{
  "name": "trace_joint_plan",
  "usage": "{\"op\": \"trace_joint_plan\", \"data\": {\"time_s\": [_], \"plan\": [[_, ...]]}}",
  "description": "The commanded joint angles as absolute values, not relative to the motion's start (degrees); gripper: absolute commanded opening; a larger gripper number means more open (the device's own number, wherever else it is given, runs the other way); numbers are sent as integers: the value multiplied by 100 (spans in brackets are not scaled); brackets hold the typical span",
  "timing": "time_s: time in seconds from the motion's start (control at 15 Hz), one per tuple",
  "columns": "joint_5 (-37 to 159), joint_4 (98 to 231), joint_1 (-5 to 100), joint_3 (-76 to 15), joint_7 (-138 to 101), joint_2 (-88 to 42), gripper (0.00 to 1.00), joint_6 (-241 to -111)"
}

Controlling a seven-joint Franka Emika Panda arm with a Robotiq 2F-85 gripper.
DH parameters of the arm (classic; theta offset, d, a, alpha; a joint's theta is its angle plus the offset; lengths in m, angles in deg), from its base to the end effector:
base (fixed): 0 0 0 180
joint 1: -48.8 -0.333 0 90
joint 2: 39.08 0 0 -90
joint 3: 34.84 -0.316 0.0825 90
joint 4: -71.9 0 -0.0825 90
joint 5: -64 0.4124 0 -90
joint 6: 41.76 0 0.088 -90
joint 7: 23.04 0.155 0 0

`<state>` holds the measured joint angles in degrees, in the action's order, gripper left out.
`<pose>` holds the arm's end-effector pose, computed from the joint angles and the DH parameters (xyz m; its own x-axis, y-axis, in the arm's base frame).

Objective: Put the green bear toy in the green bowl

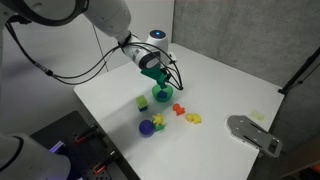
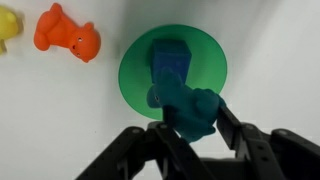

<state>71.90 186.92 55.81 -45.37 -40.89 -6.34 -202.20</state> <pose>0.6505 0.0379 0.1229 0.9497 0.1875 0.2509 0.2180 -0.9708 -0.0996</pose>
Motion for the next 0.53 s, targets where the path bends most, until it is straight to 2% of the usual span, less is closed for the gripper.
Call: {"op": "trace_joint_plan", "data": {"time_s": [0.0,0.13,0.2,0.47], "plan": [[7092,18729,5570,-4494,-3995,-755,81,-20120],[7096,18721,5584,-4469,-3987,-764,96,-20128],[7102,18716,5592,-4454,-3976,-769,100,-20124],[7177,18728,5632,-4414,-3873,-906,100,-19961]]}}
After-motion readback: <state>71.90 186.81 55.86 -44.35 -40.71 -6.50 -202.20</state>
